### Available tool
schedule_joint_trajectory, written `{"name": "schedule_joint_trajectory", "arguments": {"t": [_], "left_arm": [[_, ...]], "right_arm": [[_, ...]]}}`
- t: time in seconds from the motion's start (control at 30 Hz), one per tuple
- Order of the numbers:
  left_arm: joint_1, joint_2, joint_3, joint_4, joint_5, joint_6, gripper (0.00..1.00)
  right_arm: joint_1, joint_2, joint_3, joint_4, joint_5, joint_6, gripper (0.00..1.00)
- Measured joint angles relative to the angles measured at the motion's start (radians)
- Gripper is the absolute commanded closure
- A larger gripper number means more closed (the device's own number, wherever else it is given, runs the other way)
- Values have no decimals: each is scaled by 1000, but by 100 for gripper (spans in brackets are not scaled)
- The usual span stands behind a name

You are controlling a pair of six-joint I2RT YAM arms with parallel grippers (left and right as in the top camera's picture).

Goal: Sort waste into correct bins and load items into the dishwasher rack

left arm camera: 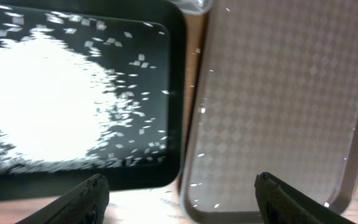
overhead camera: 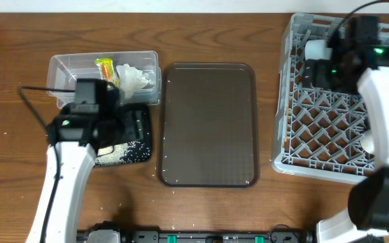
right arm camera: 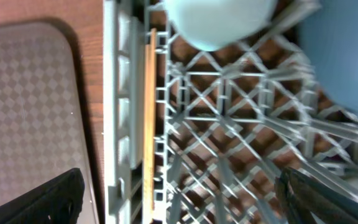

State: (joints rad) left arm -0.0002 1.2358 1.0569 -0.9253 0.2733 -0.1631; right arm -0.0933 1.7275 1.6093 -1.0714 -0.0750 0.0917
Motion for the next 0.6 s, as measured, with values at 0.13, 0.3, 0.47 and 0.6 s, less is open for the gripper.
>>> {"name": "schedule_joint_trajectory", "arguments": {"t": [0.13,0.3,0.47,0.6], "left_arm": [[16,-166,-3,-7,-18,56,17],[16,-470,-37,-6,-64,118,12],[16,-642,-72,-7,-116,140,11],[16,-694,-77,-5,-134,143,11]], "right_arm": [[-29,-97,-24,19,1,0,1],[-27,-317,-237,193,-1,0,1],[-27,-555,-505,340,-1,0,1],[-27,-692,-643,327,-1,0,1]]}}
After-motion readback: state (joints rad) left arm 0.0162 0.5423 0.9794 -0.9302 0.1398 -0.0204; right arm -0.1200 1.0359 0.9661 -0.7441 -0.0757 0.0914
